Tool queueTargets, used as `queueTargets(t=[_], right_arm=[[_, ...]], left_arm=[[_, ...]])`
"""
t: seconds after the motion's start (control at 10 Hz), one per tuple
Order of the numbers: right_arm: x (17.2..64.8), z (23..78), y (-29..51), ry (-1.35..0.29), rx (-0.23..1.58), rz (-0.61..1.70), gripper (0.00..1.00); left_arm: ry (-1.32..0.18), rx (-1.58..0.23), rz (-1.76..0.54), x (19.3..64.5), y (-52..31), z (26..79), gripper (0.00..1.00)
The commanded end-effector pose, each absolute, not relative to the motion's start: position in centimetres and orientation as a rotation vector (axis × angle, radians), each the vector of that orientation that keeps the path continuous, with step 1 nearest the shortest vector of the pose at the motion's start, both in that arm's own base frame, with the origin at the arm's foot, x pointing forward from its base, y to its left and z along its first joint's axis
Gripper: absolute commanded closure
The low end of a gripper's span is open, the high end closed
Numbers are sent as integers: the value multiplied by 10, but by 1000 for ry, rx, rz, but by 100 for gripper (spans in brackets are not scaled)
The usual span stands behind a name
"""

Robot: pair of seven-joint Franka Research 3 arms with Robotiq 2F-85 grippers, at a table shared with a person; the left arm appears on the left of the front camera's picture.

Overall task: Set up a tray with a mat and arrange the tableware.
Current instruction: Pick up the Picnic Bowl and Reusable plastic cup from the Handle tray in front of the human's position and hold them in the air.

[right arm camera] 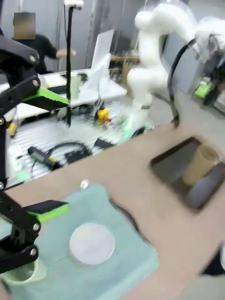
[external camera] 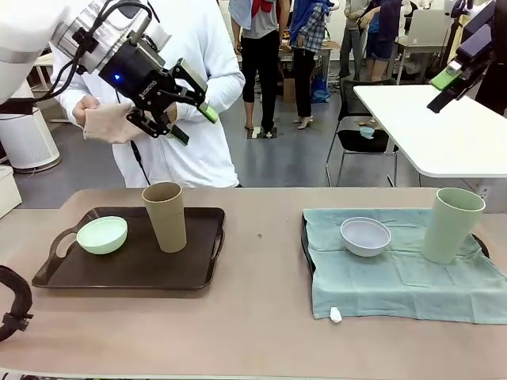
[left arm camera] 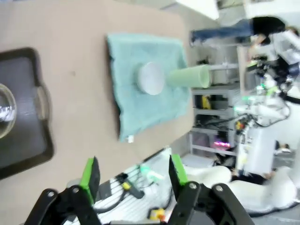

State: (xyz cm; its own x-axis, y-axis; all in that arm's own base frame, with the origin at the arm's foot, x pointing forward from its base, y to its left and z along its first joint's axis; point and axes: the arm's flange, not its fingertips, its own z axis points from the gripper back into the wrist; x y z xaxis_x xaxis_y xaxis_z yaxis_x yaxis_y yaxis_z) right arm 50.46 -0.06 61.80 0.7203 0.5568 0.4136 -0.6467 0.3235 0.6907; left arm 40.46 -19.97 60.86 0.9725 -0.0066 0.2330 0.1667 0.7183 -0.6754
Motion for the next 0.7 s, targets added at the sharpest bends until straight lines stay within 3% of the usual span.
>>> queueTargets(t=[0.0, 0.2, 0.5, 0.6], right_arm=[[511, 592, -18, -149, 1338, 653, 0], [500, 545, -14, -143, 1518, 440, 0], [466, 516, -7, 20, 1324, 302, 0], [453, 524, -9, 59, 1321, 310, 0]], left_arm=[[-197, -1206, -107, 423, -136, 609, 23], [-215, -1453, -160, 420, -53, 582, 23], [-232, -1505, -108, 394, 16, 569, 23], [-253, -1398, -68, 388, 21, 572, 23]])
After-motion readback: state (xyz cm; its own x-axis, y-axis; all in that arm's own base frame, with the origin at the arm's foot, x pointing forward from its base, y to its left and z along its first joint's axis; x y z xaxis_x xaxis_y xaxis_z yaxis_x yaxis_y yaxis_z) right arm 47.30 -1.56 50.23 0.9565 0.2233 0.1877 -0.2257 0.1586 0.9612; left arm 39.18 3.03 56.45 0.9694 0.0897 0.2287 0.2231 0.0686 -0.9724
